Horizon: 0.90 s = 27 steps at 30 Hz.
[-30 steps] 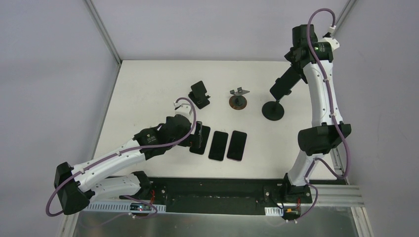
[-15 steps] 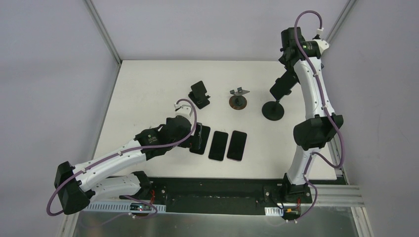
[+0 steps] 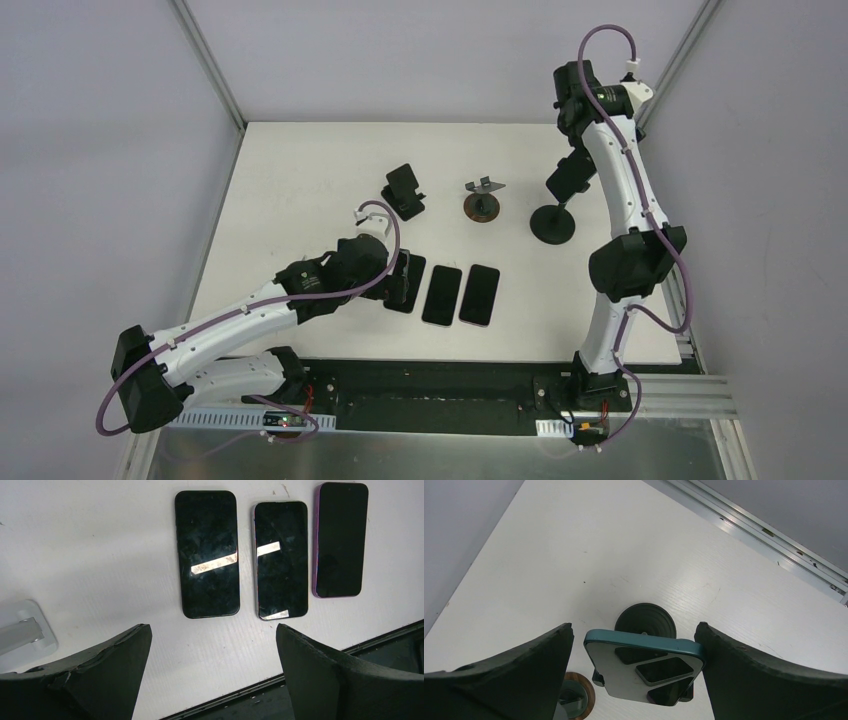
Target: Remove the phone from the phone stand
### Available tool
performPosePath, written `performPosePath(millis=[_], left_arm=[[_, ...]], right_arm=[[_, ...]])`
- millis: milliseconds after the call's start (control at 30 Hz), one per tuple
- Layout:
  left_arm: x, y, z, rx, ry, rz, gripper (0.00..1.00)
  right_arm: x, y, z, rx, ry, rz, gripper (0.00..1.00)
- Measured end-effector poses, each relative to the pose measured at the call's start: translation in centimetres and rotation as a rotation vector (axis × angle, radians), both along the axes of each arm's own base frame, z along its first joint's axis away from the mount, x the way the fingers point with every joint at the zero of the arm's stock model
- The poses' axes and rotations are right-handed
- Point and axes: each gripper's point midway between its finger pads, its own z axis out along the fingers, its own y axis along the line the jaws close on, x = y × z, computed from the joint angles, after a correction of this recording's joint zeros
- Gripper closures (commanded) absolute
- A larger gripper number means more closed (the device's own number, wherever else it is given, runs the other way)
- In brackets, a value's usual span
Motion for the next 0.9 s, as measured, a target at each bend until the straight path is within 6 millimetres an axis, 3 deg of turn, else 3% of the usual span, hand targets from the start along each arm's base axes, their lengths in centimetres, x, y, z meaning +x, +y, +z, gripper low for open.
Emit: performPosePath(millis=[133, 300, 433, 667, 900], left_arm=[[-0.1, -0.1, 0.0, -0.002, 0.003, -0.003, 0.01], [-0.2, 0.0, -0.3, 0.003, 0.008, -0.005, 0.01], [-0.3, 0.1, -0.6, 0.006, 0.015, -0.008, 0.01], [-0.5, -0.1, -0.6, 0.001, 0.023, -0.016, 0.01], [-0.5, -0.1, -0.4, -0.014, 0.019, -0.009, 0.01]], right_arm=[[0.0, -0.1, -0.4, -0.007, 0.010, -0.004, 0.06], [0.1, 0.0, -0.5, -0.011, 0.013, -0.002, 0.15], [0.0, 0.2, -0.6, -0.028, 0.021, 0.006, 0.28], [0.4, 0.7, -0.6, -0.097, 0.027, 0.060, 0.67], [0.3, 1.7, -0.3, -0.080, -0.012, 0.193, 0.87]])
